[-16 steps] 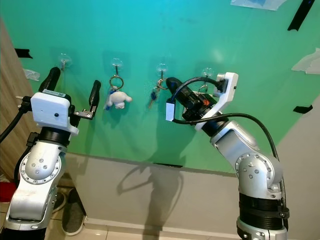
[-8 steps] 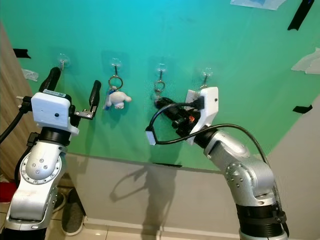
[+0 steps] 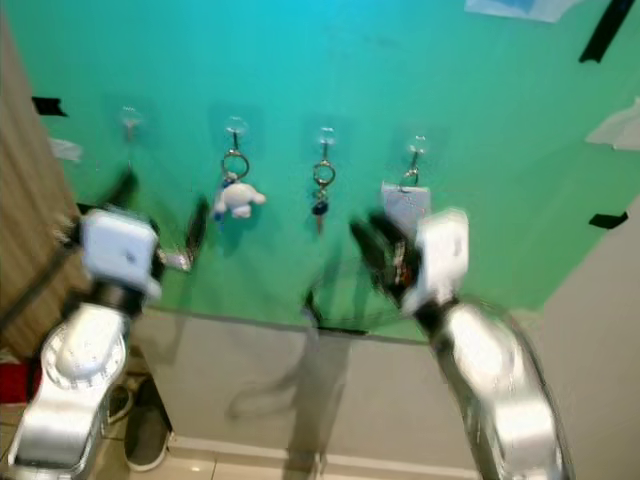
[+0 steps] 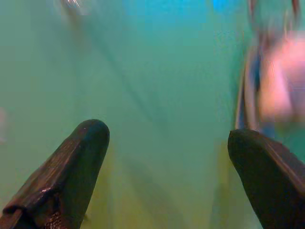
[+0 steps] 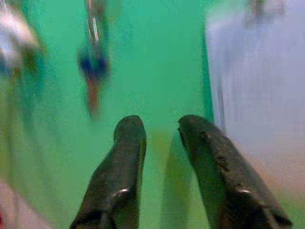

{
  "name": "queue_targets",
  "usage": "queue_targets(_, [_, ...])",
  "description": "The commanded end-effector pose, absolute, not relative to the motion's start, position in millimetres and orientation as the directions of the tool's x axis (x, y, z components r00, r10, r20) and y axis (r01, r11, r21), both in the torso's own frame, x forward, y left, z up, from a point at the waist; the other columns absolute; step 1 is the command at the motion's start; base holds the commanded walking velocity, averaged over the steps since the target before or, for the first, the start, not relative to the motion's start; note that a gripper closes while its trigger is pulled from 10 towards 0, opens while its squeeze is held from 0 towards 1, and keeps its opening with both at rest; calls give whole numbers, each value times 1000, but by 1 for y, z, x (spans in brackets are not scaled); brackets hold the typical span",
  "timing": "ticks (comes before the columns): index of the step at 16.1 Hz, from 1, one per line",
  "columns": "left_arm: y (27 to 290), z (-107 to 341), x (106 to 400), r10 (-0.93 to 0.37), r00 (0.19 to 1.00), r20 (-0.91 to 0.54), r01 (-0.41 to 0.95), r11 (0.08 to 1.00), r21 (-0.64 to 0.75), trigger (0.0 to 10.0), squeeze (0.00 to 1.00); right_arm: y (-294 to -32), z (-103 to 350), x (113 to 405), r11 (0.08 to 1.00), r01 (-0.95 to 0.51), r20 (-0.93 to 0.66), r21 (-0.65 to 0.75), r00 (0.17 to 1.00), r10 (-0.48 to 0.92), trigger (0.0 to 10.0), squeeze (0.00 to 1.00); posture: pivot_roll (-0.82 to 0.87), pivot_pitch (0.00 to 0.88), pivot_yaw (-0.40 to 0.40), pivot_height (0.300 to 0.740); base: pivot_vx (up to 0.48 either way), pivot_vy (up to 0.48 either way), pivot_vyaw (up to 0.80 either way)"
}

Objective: Hang keys on a hook

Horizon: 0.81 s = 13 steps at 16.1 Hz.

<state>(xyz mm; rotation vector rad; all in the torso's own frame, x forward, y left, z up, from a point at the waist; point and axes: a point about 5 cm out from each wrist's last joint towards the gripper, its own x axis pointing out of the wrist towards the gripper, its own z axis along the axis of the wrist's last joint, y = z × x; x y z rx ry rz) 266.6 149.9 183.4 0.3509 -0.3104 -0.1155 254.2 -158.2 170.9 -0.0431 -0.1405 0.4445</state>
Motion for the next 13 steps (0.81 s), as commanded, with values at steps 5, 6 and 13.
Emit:
queue_targets(5, [158,154,254,-126,986,113,97,968,233,10000,0,-157,155,226,923,-364,142,-123,914,379,10000,1000,-24,0,-58,732,0,0,0])
queue_targets(6, [161,146,248,-116,991,71,98,972,215,10000,0,-158,152,218,923,-364,142,-126,914,379,10000,1000,-27,0,-53,732,0,0,0])
queue_targets(13, [163,106,252,-63,996,-61,70,991,113,10000,0,-196,82,233,999,-33,-111,39,993,37,10000,0,-30,0,-51,732,0,192,0])
